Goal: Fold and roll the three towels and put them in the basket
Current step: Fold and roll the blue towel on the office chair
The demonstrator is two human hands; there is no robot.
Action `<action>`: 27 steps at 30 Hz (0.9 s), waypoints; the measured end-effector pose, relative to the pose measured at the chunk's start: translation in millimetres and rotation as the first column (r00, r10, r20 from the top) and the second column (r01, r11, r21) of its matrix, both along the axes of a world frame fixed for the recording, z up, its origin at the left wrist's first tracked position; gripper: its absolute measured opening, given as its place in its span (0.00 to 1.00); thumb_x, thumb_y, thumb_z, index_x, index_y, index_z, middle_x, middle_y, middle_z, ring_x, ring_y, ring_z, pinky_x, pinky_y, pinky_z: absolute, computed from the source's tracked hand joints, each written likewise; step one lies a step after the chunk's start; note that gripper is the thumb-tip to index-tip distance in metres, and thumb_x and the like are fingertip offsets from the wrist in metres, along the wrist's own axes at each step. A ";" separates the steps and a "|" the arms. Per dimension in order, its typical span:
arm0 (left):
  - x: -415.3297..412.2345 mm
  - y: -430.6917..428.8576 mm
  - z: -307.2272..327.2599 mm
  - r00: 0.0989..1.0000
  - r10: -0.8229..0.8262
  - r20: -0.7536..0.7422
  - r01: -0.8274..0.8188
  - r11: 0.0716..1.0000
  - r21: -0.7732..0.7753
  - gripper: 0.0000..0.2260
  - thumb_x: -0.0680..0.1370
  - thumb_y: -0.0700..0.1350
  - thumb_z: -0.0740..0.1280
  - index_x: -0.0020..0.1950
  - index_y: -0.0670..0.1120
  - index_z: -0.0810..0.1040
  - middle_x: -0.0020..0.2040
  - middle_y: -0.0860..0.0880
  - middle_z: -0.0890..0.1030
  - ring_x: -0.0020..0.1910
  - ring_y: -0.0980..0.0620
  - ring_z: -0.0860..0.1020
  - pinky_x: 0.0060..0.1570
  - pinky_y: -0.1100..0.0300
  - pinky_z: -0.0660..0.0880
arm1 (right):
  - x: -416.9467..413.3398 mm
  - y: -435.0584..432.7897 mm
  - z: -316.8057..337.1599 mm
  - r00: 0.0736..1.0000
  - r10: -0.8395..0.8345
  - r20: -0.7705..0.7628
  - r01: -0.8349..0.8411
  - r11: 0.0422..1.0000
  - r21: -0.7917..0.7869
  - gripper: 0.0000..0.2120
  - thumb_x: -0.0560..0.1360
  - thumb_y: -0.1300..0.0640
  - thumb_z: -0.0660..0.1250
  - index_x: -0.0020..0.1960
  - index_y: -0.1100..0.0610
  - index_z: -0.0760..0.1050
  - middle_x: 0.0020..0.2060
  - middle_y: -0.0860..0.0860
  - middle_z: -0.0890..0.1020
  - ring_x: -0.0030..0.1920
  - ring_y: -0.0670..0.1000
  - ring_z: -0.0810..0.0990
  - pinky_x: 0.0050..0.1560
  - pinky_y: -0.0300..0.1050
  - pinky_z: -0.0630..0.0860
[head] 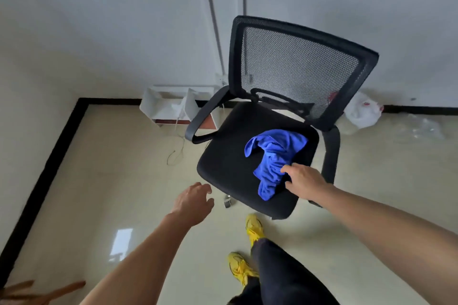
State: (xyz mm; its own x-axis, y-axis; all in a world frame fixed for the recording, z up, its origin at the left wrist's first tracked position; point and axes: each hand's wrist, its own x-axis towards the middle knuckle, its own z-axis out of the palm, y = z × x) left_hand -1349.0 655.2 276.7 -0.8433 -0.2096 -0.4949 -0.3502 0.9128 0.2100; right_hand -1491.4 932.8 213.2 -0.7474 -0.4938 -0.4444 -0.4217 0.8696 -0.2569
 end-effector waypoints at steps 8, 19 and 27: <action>-94.6 -15.8 -64.4 0.990 -0.104 0.097 0.092 0.988 0.123 0.11 0.78 0.50 0.62 0.60 0.52 0.75 0.56 0.53 0.78 0.52 0.51 0.77 0.46 0.61 0.71 | -52.5 -12.8 -81.8 0.939 -0.296 0.173 0.283 0.954 0.098 0.16 0.76 0.53 0.63 0.63 0.55 0.71 0.55 0.54 0.77 0.53 0.57 0.78 0.49 0.48 0.74; -202.0 -6.5 -177.6 0.955 0.042 0.293 -0.146 0.929 0.341 0.10 0.76 0.46 0.65 0.56 0.48 0.79 0.43 0.52 0.80 0.49 0.49 0.80 0.48 0.58 0.75 | -86.8 -25.3 -163.3 0.508 -0.816 0.275 0.836 0.545 0.073 0.32 0.72 0.49 0.69 0.72 0.54 0.63 0.62 0.58 0.75 0.60 0.59 0.76 0.57 0.52 0.74; -273.6 20.4 -249.9 0.884 0.281 0.374 -0.450 0.728 0.517 0.12 0.75 0.42 0.67 0.58 0.46 0.74 0.37 0.44 0.81 0.29 0.47 0.79 0.28 0.60 0.76 | -59.7 -38.1 -226.3 0.218 -0.915 0.338 0.971 0.240 0.021 0.36 0.62 0.46 0.76 0.66 0.51 0.66 0.54 0.53 0.80 0.54 0.58 0.79 0.51 0.48 0.73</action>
State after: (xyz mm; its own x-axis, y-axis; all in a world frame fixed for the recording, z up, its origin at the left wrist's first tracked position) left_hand -1622.6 675.6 26.8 -0.5885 -0.0800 -0.8045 -0.7469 0.4347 0.5032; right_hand -1551.2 894.7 -13.1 -0.5980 0.4221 -0.6814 0.7777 0.5112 -0.3658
